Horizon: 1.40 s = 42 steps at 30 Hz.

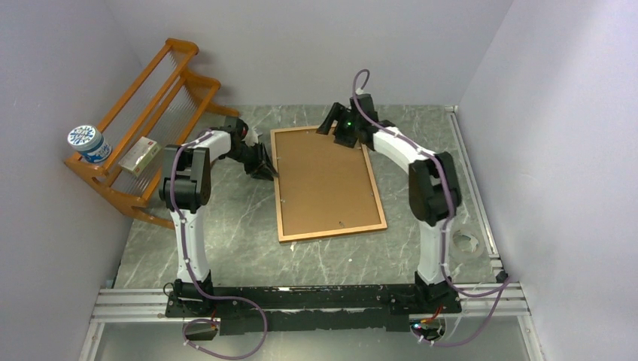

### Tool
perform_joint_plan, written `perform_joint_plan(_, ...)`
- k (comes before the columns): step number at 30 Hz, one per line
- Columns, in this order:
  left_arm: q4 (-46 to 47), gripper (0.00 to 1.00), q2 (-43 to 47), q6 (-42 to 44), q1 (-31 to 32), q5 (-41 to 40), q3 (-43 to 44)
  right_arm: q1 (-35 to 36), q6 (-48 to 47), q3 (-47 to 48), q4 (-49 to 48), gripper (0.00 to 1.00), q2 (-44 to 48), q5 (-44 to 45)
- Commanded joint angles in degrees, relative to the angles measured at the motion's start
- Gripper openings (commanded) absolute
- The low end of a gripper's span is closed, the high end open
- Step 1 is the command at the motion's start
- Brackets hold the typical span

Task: Put the photo into the frame
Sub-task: Install the photo frame at the center of the board.

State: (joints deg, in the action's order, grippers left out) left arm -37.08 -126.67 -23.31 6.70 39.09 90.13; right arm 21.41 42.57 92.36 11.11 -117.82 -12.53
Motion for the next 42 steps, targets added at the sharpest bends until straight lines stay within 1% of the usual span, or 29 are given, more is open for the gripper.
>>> perform_joint_plan(1, 0.6, 0.42, 3.5, 0.1, 1.7, -5.8, -4.8, -0.2, -3.8, -9.0, 13.3, 0.79, 11.5, 9.0)
perform_joint_plan(4, 2.1, 0.46, 6.2, -0.9, 1.7, -5.3, -6.8, -0.2, -1.4, -16.8, 19.5, 0.79, 18.9, 10.5)
perform_joint_plan(7, 4.4, 0.48, 8.6, -2.2, 1.8, -4.6, -9.7, 0.1, 2.7, -24.8, 21.5, 0.78, 25.3, 10.2)
perform_joint_plan(8, 5.5, 0.48, 9.4, -2.8, 1.8, -4.3, -11.2, 0.6, 3.4, -27.0, 22.0, 0.76, 26.9, 10.5)
perform_joint_plan(10, 7.7, 0.48, 11.3, -4.0, 1.9, -3.8, -14.4, 1.9, 2.1, -30.3, 21.1, 0.68, 28.9, 9.0)
perform_joint_plan(13, 10.4, 0.48, 13.9, -5.1, 2.3, -2.4, -19.4, 5.2, -2.3, -33.9, 16.5, 0.64, 31.0, 6.1)
perform_joint_plan(16, 11.9, 0.48, 14.9, -5.4, 2.8, -0.9, -22.3, 7.7, -3.9, -33.8, 15.3, 0.64, 28.9, 3.5)
perform_joint_plan(19, 12.4, 0.47, 15.2, -5.4, 3.5, -0.6, -23.9, 9.9, -3.2, -34.1, 13.6, 0.63, 25.4, 2.1)
perform_joint_plan(22, 12.1, 0.42, 14.9, -5.3, 4.0, -0.8, -24.1, 11.5, -2.6, -34.3, 12.1, 0.61, 22.4, 1.8)
perform_joint_plan(26, 10.3, 0.33, 14.2, -4.7, 4.5, -2.1, -23.3, 13.1, -3.1, -32.8, 13.9, 0.58, 19.6, 4.3)
perform_joint_plan(28, 9.4, 0.30, 13.8, -4.4, 4.6, -2.2, -22.8, 13.7, -3.2, -32.5, 14.5, 0.57, 19.2, 4.0)
perform_joint_plan(35, 9.0, 0.24, 12.9, -5.1, 4.7, -1.9, -22.0, 14.8, -4.7, -33.1, 17.7, 0.54, 19.0, 1.1)
perform_joint_plan(42, 9.1, 0.20, 12.1, -5.7, 4.7, -2.7, -21.8, 15.4, -6.2, -32.4, 22.6, 0.53, 20.3, 3.2)
